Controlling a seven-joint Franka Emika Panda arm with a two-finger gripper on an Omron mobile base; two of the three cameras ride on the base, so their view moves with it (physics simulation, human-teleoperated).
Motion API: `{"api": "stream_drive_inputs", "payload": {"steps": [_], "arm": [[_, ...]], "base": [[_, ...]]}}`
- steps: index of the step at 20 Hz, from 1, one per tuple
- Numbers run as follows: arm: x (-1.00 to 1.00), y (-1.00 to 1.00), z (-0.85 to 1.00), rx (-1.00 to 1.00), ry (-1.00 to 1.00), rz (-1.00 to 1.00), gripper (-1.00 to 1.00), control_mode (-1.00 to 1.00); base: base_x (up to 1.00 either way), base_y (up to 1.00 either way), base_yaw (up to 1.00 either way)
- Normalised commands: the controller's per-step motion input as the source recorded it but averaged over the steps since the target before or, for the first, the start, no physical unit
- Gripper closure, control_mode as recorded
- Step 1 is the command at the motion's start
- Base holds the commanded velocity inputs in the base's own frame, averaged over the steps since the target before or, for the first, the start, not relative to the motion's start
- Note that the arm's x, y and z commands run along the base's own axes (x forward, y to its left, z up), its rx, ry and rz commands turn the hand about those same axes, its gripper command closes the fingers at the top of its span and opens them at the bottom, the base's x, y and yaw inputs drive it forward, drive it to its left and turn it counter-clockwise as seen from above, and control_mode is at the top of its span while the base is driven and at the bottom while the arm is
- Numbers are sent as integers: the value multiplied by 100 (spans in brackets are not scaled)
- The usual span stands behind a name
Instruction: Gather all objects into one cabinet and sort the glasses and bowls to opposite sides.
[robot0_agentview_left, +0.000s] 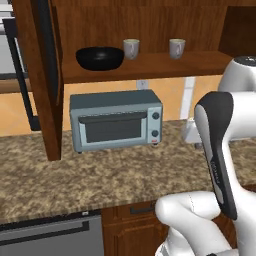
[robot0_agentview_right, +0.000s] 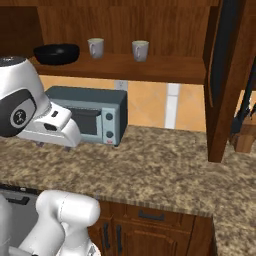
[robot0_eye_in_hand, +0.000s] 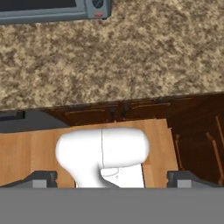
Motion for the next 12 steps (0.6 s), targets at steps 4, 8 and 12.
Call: {"api": "stream_drive_inputs", "payload": {"steps": [4,8,12], "arm": [[0,0,0,0,0,0,-100,100],[0,0,0,0,0,0,-100,100],[0,0,0,0,0,0,-100,100]], "base": [[-100,14,18],[-94,51,44],[-50,73,77]]}}
